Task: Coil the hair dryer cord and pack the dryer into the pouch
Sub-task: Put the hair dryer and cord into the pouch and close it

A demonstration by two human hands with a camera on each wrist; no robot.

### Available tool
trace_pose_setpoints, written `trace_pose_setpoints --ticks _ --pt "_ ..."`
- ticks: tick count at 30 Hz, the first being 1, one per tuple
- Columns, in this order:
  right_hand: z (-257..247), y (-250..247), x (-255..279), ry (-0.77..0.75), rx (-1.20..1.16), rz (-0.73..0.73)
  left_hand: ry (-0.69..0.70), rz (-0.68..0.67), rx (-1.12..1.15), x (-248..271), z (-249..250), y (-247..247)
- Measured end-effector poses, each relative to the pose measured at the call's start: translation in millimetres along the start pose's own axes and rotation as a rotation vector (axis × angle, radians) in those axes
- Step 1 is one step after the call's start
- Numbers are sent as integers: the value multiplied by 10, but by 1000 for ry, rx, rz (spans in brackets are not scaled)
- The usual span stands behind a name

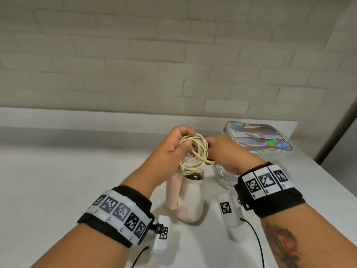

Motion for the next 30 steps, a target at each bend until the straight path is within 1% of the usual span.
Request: trace_pose_setpoints --ticks 2,4,6,9,13,17,21,24,26,28,30 --pt "53 78 57 33 -181 -106 -17 21 14 -8 -17 -20" --pt "82 90 69 43 -277 -172 -30 51 7 -18 -46 -50" --pt "120 108 63 53 -383 -205 -39 67 1 -39 -74 -74" --pt "156 157 67 47 -619 -234 -53 67 35 -63 -99 -71" --pt "299 200 60 54 -862 -211 -64 35 156 -49 -121 -19" --pt "371 275 101 59 -940 -258 -92 4 270 -36 -124 34" --pt "365 303 139 87 -941 -275 -144 4 336 -72 -166 47" --pt "360 340 134 65 -946 -286 -174 -31 386 -107 -162 74" --pt "335 361 133 40 -993 -275 -185 -43 400 -118 -149 81" --pt "325 377 128 9 -1079 -253 -187 -17 394 -122 -170 84" --pt "320 395 115 -12 -1133 -219 -180 48 363 -108 -215 68"
Point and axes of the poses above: each hand's wrist, its own x-axis away from the middle knuckle, its own y-axis out of the palm, z = x × y, the point moved 7 cm from there along -x, towards the middle knuckle, and after that the axes turned 14 degrees about -x, right-handed, at the moved point
